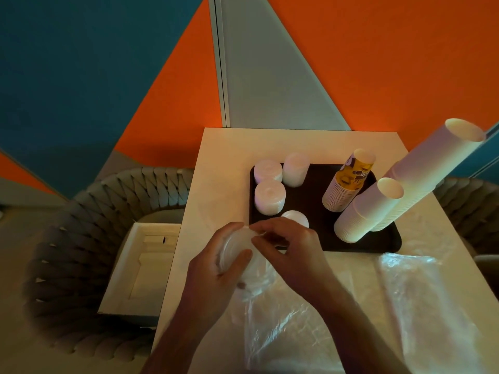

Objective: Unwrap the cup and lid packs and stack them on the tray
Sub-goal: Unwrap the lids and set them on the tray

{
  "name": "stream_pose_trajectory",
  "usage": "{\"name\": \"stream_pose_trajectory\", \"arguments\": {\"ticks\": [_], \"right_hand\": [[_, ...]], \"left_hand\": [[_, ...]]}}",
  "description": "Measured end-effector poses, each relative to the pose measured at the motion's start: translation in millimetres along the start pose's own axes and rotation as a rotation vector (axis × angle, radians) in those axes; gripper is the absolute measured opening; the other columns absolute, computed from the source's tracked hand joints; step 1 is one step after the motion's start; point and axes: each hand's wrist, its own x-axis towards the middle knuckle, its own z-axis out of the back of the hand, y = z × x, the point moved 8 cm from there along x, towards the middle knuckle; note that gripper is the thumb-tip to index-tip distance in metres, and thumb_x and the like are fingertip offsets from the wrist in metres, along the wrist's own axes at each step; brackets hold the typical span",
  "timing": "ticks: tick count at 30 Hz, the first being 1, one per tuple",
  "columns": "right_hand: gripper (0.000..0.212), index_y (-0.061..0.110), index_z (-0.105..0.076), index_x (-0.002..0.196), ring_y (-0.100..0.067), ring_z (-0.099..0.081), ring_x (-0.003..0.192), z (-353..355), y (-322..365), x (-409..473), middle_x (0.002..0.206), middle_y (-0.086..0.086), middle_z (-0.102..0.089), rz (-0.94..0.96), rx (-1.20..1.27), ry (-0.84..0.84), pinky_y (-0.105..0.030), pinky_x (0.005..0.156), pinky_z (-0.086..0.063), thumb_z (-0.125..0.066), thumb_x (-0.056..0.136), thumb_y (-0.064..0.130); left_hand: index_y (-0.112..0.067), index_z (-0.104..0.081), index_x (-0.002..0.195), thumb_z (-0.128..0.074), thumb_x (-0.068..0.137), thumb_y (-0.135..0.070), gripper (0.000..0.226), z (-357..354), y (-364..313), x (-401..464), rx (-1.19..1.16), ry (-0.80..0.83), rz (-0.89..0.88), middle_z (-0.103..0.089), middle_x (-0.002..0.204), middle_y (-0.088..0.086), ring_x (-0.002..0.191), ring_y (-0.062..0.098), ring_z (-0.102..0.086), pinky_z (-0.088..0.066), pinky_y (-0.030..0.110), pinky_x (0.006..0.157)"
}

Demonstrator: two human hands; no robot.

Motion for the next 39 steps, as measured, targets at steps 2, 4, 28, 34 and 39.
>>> {"name": "stream_pose_trajectory", "arguments": {"ticks": [2, 4, 28, 34, 39], "right_hand": [[0.023, 0.018, -0.076, 0.109, -0.006, -0.071, 0.091, 3, 0, 0, 0.100, 0.012, -0.073, -0.012, 0.007, 0.004, -0.020, 0.080, -0.058, -0.078, 0.087, 0.010], [0.024, 0.020, -0.074, 0.108, -0.005, -0.070, 0.093, 3, -2, 0, 0.097, 0.015, -0.073, -0.067, 0.037, 0.046, -0.019, 0.081, -0.058, -0.080, 0.086, 0.014], [0.023, 0.020, -0.067, 0.117, -0.031, -0.071, 0.106, 19, -73, 13, 0.116, -0.010, -0.072, -0.449, 0.789, -0.104, -0.043, 0.087, -0.059, -0.059, 0.097, 0.027], [0.035, 0.025, -0.058, 0.139, -0.003, -0.056, 0.119, 45, -131, 36, 0.130, 0.009, -0.064, -0.268, -0.134, -0.160, -0.012, 0.093, -0.042, -0.049, 0.106, 0.017], [0.036, 0.016, -0.063, 0.135, -0.019, -0.058, 0.126, 27, -158, 37, 0.136, -0.004, -0.063, -0.149, -0.487, 0.010, -0.016, 0.097, -0.042, -0.054, 0.101, 0.005]], "left_hand": [[-0.036, -0.055, 0.127, -0.069, 0.091, -0.020, 0.042, -1, -2, 1, -0.005, 0.000, -0.002, -0.060, 0.115, -0.027, 0.095, -0.011, -0.063, -0.053, 0.011, 0.058], [-0.040, -0.054, 0.125, -0.071, 0.090, -0.022, 0.043, -2, -2, 2, -0.018, 0.005, 0.006, -0.059, 0.113, -0.032, 0.094, -0.012, -0.062, -0.054, 0.013, 0.057], [-0.039, -0.056, 0.120, -0.067, 0.093, -0.009, 0.041, 1, 1, 10, -0.025, -0.004, 0.004, -0.061, 0.111, -0.019, 0.098, -0.011, -0.060, -0.050, 0.008, 0.057], [-0.041, -0.057, 0.117, -0.067, 0.093, -0.009, 0.041, -2, 4, 9, -0.012, 0.000, 0.009, -0.063, 0.108, -0.023, 0.098, -0.009, -0.061, -0.050, 0.008, 0.057], [-0.046, -0.055, 0.116, -0.067, 0.093, -0.012, 0.042, -3, 5, 10, -0.002, 0.013, 0.014, -0.061, 0.105, -0.035, 0.100, -0.008, -0.060, -0.054, 0.014, 0.056]]}}
